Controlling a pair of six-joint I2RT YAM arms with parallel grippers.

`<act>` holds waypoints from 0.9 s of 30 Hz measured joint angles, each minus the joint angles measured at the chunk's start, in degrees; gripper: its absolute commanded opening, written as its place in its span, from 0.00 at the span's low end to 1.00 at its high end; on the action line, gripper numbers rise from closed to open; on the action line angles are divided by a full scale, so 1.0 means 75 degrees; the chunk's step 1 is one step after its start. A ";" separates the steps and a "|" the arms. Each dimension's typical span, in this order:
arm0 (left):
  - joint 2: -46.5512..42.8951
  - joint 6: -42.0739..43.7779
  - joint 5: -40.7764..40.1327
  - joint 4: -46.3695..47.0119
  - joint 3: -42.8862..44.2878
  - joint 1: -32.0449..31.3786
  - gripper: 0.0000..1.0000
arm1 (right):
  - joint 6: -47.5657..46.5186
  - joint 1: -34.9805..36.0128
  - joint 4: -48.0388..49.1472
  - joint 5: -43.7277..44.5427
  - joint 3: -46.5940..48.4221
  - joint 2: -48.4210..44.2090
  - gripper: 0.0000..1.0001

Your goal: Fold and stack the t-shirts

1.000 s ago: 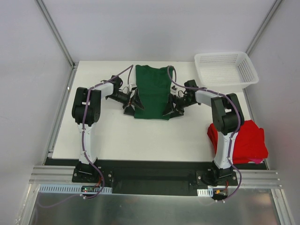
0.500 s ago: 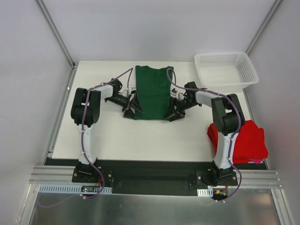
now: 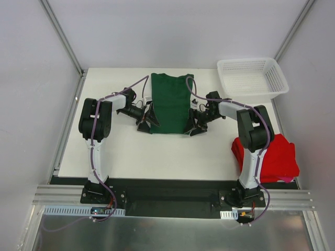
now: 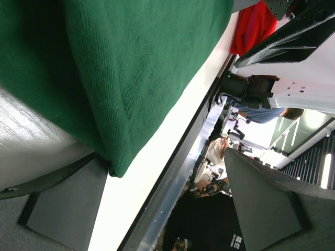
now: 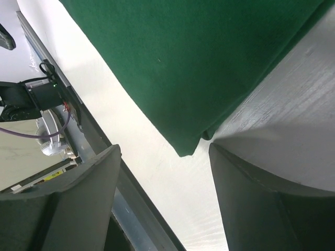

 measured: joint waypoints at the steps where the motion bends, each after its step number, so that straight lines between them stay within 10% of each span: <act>1: 0.0000 0.0000 0.0000 0.0000 0.0000 0.0000 0.90 | 0.0026 0.0000 0.0012 -0.0003 -0.0006 -0.0003 0.73; 22: 0.0000 0.0029 0.0009 -0.0052 0.0000 -0.0003 0.89 | 0.1268 -0.0003 0.1606 -0.0379 -0.0460 -0.0044 0.73; 27: 0.0000 0.0050 0.0009 -0.0061 0.0003 -0.0003 0.67 | 0.1230 -0.0003 0.1714 -0.0315 -0.0554 -0.0044 0.57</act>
